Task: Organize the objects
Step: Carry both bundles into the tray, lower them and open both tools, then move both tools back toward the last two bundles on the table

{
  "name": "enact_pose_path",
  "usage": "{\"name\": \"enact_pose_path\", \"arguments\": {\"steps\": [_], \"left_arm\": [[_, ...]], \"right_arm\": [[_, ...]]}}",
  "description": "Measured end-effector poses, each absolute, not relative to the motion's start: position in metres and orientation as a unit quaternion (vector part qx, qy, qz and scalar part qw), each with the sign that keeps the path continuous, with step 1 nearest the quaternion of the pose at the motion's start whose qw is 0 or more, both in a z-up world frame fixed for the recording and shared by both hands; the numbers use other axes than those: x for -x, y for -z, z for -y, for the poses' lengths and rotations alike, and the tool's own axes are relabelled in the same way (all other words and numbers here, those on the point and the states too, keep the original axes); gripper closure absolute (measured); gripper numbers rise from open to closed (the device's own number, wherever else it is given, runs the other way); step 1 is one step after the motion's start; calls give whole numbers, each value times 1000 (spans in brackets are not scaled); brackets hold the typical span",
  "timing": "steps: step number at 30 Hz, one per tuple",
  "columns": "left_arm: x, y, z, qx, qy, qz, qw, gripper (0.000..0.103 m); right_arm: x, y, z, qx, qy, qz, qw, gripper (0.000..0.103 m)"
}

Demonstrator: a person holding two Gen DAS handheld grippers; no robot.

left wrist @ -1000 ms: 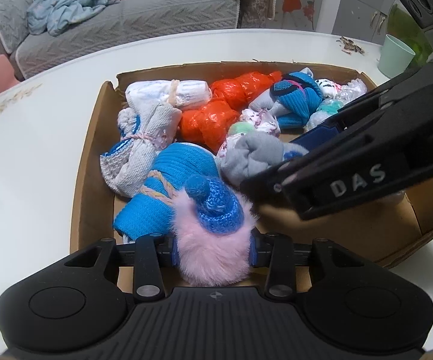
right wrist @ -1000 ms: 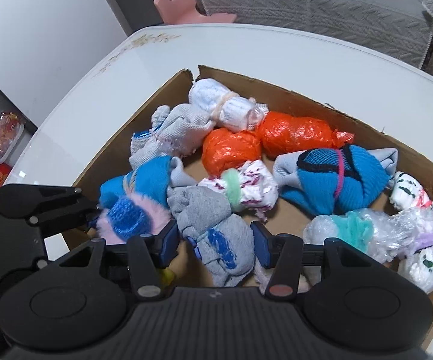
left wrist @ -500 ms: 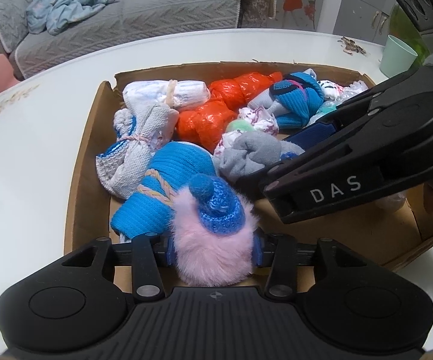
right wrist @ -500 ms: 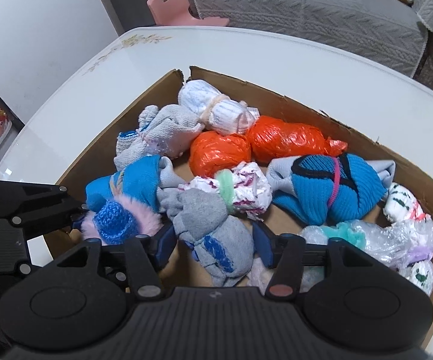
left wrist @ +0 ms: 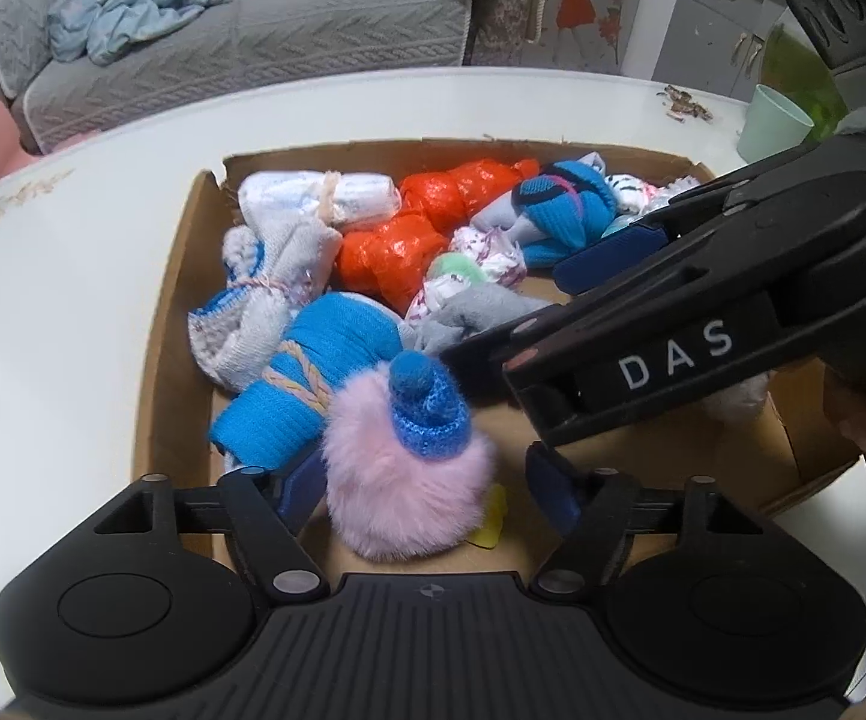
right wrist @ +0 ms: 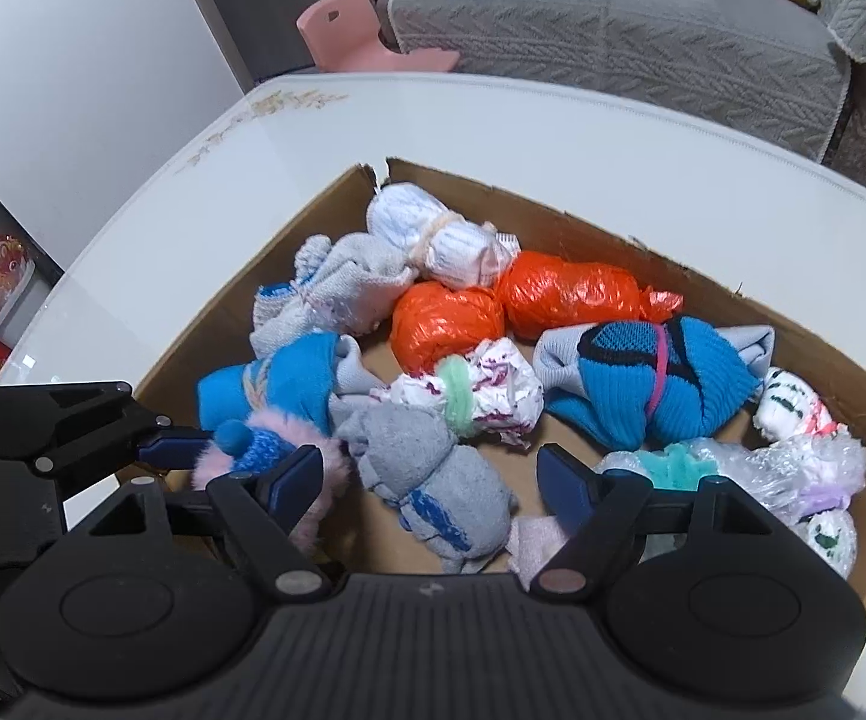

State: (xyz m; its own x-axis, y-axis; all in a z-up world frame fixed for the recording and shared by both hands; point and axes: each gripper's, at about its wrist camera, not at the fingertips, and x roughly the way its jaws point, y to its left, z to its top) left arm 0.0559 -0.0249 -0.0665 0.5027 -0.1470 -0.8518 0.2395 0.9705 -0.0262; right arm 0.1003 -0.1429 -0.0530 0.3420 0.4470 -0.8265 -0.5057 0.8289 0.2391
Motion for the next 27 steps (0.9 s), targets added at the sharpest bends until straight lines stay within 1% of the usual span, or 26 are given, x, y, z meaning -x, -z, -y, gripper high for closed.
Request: {"name": "enact_pose_path", "arguments": {"steps": [11,13,15,22,27], "left_arm": [[-18,33,-5,-44,89,-454,886,18],[-8,30,-11,-46,82,-449,889,18],[4,29,-17,-42,77,-447,890,17],[44,45,-33,-42,62,-453,889,15],[60,62,-31,-47,72,-453,887,15]], "right_arm": [[-83,23,158,7,-277,-465,841,26],[-75,18,160,5,-274,-458,845,22],[-67,15,161,8,-271,-454,848,21],[-30,13,170,-3,-227,-458,860,19],[10,25,174,-32,-188,-465,864,19]]}}
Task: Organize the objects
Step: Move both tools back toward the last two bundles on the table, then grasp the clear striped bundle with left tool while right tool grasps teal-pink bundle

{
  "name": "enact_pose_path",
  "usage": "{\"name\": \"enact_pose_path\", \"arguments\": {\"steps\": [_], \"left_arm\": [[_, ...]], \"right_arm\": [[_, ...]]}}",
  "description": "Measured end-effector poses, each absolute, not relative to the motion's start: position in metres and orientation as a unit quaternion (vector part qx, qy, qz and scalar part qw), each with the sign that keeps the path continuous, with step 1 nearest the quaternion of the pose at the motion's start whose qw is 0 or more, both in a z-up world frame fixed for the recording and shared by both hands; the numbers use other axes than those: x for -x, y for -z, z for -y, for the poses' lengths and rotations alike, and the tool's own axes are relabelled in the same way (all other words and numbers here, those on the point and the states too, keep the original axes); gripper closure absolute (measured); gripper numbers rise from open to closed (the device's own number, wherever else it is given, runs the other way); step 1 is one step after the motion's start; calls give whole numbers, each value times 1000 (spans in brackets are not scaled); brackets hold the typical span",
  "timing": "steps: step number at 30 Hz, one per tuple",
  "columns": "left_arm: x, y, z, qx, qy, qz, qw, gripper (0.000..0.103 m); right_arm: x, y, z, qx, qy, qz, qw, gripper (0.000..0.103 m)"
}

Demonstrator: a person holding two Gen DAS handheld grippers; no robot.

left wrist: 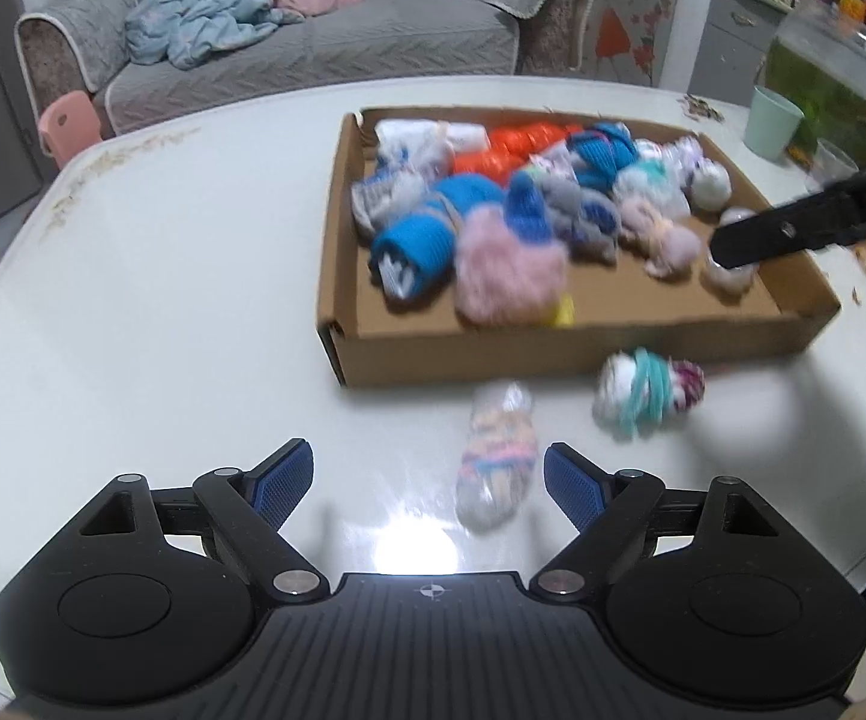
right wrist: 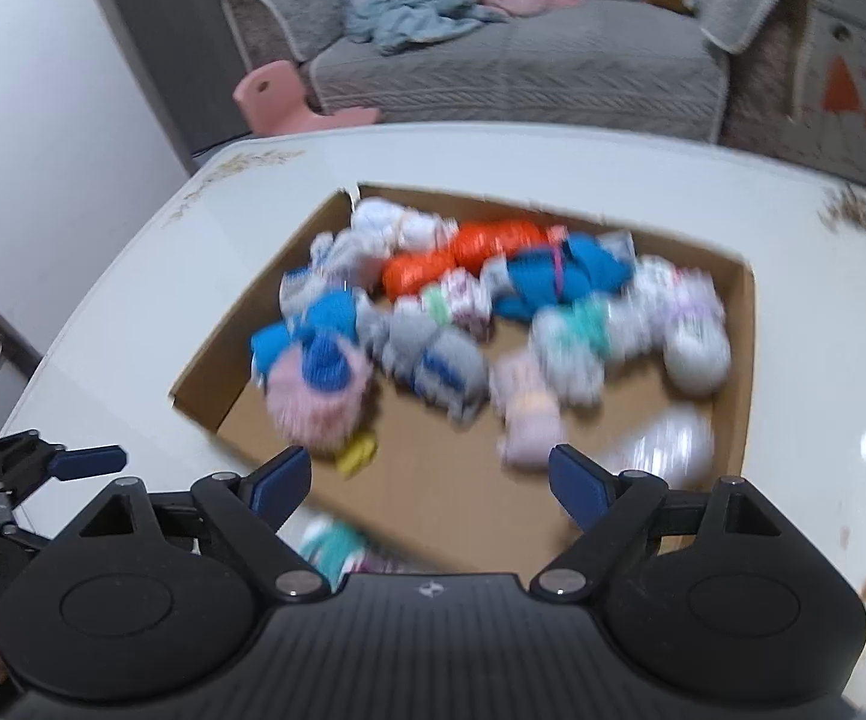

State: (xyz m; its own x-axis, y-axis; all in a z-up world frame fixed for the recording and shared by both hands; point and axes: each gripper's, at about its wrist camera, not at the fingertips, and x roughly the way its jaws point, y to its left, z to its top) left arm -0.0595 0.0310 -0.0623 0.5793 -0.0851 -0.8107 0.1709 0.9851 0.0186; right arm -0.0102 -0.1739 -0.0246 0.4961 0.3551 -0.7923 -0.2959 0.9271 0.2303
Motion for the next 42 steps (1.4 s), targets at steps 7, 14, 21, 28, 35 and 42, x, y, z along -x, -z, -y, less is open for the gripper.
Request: {"name": "enact_pose_path", "arguments": {"steps": [7,14,21,28,35,42], "left_arm": [[78,76,-22,-62,96,-430,896,23],[95,68,-51,-53,83,-420,902,22],[98,69,-67,-47,80,-422,902,20],[81,81,-51,-67,114,-428,894,20],[61,92,-21,-63,119,-430,893,21],[59,99,-14,-61,106,-431,894,29]], "right_arm": [[37,47,164,-75,-141,-481,862,19],[33,71,142,-90,-104,-490,861,20],[33,85,117,-71,-58,-482,871,32],[43,83,124,-53,-69,-480,873,52],[67,78,159,-34,-79,-486,870,53],[69,77,187,-59,-65,-489,868,53]]}}
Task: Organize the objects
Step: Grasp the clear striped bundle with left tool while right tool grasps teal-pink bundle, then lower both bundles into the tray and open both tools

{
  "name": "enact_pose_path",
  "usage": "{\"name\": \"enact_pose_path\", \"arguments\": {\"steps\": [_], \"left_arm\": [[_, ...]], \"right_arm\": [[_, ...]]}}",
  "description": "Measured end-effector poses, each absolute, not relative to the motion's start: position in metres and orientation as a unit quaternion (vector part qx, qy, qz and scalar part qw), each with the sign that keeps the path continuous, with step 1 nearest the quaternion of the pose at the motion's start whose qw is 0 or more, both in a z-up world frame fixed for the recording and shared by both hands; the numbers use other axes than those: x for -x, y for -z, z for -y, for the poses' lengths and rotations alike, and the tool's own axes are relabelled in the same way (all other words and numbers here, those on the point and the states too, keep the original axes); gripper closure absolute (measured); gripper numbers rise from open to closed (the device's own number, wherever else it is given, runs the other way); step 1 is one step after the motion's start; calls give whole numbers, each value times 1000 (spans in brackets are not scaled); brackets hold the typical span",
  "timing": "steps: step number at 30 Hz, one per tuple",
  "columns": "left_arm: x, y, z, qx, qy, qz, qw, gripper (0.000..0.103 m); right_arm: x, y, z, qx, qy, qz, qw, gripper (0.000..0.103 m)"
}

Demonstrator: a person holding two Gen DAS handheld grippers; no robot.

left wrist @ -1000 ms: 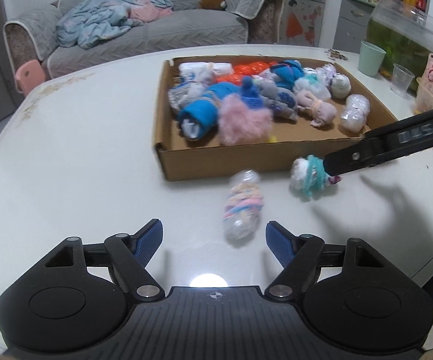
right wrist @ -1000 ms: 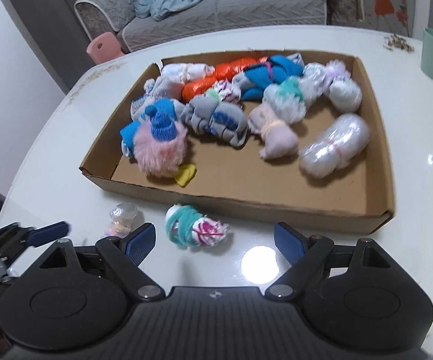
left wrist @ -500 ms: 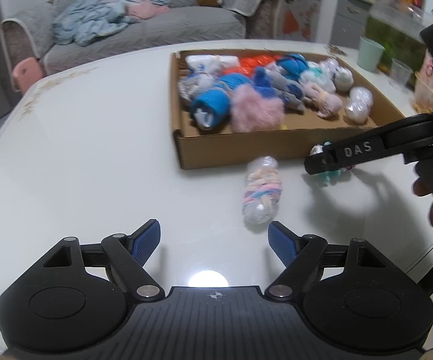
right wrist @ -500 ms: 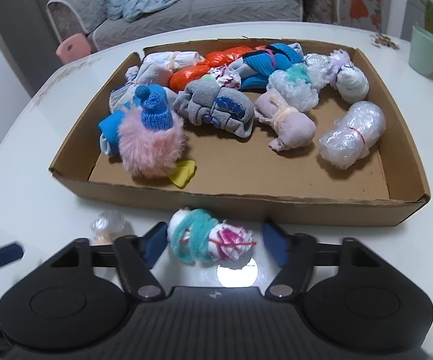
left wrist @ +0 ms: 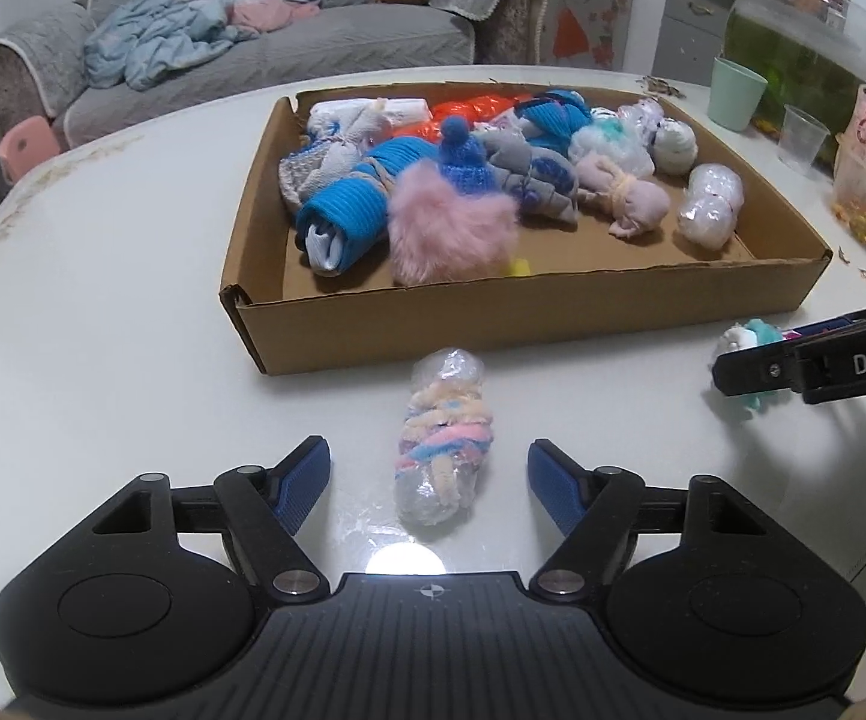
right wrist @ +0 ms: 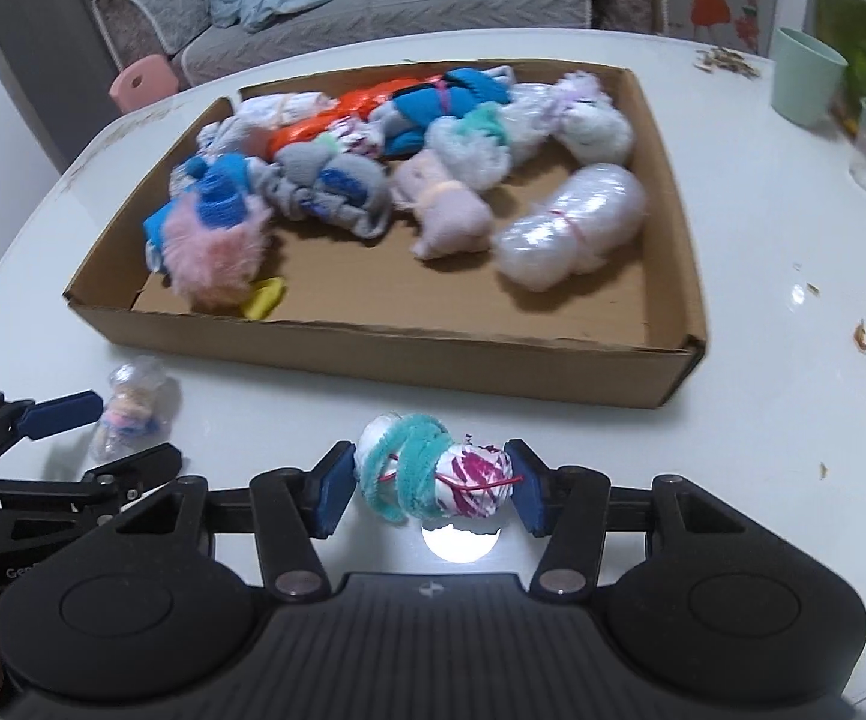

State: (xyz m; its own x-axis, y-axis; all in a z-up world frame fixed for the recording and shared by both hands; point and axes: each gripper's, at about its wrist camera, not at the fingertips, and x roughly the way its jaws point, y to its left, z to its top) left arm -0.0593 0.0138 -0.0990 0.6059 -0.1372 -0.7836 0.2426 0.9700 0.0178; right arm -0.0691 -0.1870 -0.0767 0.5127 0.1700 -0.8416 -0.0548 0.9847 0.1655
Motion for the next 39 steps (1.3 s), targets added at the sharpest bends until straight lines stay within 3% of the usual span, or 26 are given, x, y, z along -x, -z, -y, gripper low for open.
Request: {"name": "enact_pose_path", "arguments": {"steps": [1,5,9,19,29,33,39], "left_arm": [[59,98,-13,-60,107,-430,895,31],[58,96,-8,-56,120,-428,894,58],[57,94,-7,-46,133,-434,890,68],[70,55,-20,-30,143,-424,894,69],[50,-17,-9,-51,156,-372,914,69],[29,-22,14,-64,163,-371,912,69],[10,-14,52,-81,189,-382,901,69]], "right_arm": [[69,76,188,-60,-66,-490,867,53],[70,70,190,-56,-73,-486,869,54],[66,66,194,-59,-77,-487,868,54],[60,32,227,-50,-91,-477,873,54],[38,-26,248,-9,-164,-385,908,54],[24,-30,237,39,-219,-351,909,54],[5,-25,237,24,-230,-345,910,54]]}}
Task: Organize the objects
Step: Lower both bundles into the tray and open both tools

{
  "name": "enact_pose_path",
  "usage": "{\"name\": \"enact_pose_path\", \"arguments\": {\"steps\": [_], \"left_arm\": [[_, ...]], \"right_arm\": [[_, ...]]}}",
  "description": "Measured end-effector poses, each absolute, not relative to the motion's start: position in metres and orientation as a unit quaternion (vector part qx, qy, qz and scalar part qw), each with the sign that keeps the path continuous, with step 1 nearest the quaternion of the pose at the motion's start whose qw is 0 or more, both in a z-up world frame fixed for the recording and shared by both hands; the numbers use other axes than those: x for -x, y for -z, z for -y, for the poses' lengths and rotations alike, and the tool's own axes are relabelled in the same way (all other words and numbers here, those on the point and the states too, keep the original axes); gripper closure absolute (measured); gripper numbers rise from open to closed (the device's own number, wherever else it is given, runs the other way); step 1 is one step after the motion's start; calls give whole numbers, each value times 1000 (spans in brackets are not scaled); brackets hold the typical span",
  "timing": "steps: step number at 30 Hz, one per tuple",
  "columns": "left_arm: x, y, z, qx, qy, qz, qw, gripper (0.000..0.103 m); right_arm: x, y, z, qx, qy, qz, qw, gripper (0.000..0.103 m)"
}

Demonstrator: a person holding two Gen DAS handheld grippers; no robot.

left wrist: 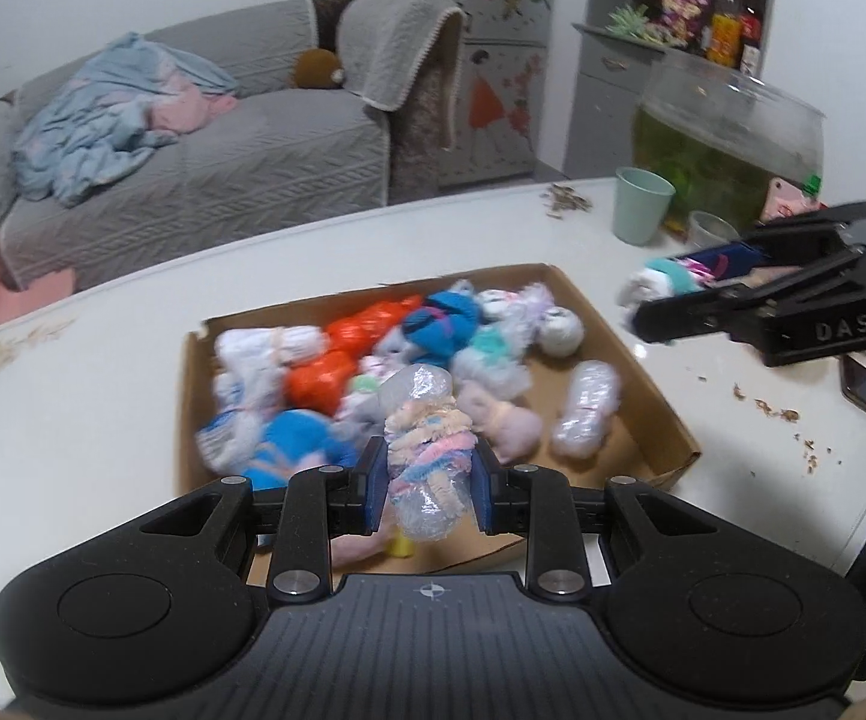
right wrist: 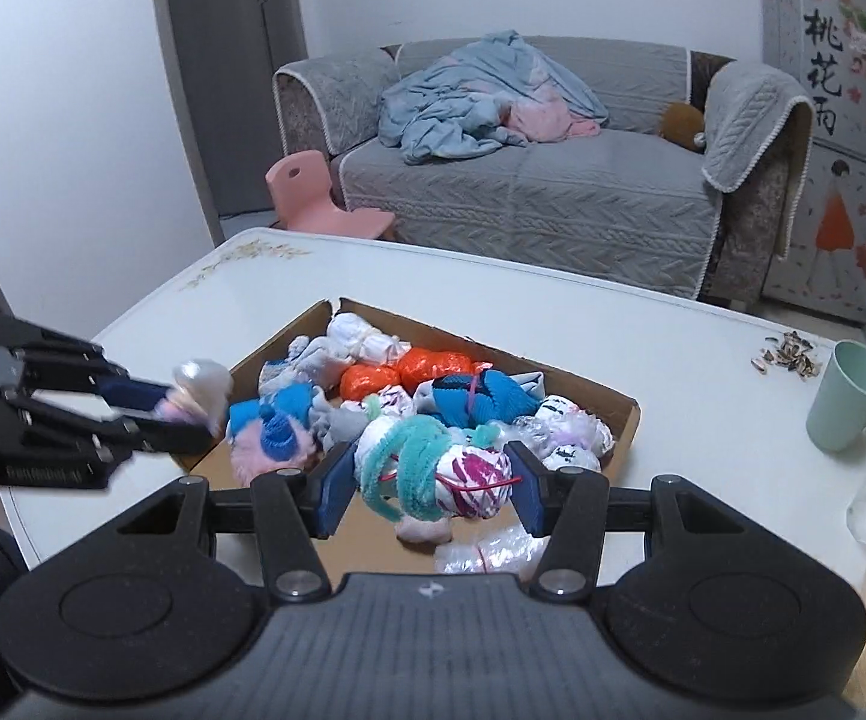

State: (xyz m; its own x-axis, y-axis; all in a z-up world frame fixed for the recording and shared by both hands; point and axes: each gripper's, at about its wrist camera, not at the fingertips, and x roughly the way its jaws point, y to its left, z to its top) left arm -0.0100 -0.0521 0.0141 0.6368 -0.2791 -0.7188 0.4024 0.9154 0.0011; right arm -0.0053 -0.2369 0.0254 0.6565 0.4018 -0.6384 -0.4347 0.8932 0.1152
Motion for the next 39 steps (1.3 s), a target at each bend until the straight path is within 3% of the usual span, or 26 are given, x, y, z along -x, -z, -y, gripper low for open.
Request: {"name": "enact_pose_path", "arguments": {"steps": [21,39], "left_arm": [[-51,74,75,-77,247,-499,827,69],[-61,77,67,-118,208,-513,824,69]], "right_arm": [[-16,12,229,54,-303,-409,859,54],[-36,58,195,92,-332,-479,807,54]]}}
